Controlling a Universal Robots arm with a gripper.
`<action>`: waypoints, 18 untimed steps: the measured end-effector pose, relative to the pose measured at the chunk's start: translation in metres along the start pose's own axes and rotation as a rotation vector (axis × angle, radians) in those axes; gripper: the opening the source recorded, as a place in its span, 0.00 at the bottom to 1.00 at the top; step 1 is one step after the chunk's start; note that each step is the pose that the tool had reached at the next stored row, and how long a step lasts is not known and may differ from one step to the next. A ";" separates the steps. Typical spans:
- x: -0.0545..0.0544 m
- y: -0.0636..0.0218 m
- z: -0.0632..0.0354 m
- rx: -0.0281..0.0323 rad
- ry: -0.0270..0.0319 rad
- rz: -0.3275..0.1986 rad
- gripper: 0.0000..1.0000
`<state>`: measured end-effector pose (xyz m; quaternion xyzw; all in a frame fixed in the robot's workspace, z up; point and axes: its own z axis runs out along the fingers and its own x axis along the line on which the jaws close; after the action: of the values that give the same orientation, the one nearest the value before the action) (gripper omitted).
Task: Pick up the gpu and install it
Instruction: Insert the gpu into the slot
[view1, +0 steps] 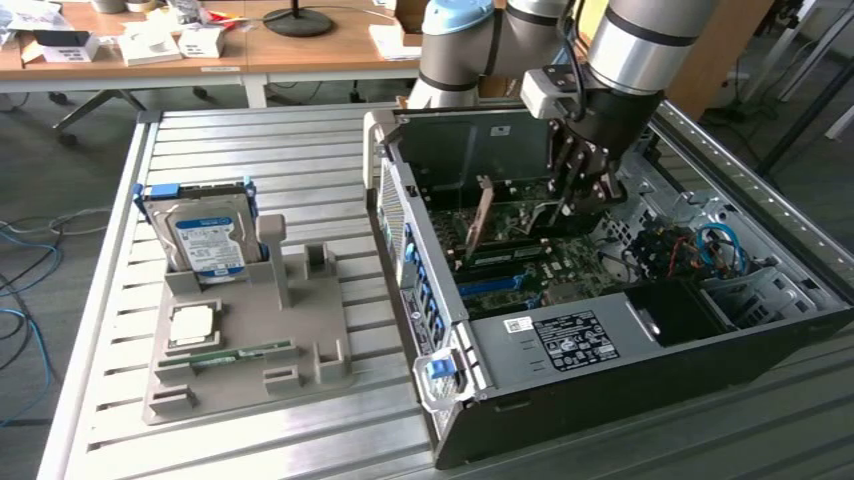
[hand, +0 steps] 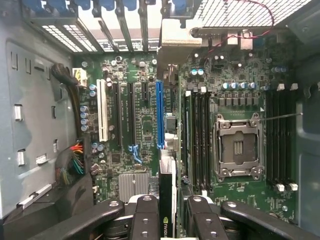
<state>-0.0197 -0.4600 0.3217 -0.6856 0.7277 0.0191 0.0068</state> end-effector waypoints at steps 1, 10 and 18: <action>0.000 0.0000 0.0009 0.0000 0.0000 0.000 0.26; 0.000 0.0010 0.0029 -0.0001 -0.0002 -0.002 0.26; 0.001 0.0022 0.0029 -0.0002 0.0001 -0.005 0.26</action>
<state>-0.0219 -0.4606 0.3188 -0.6875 0.7259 0.0191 0.0068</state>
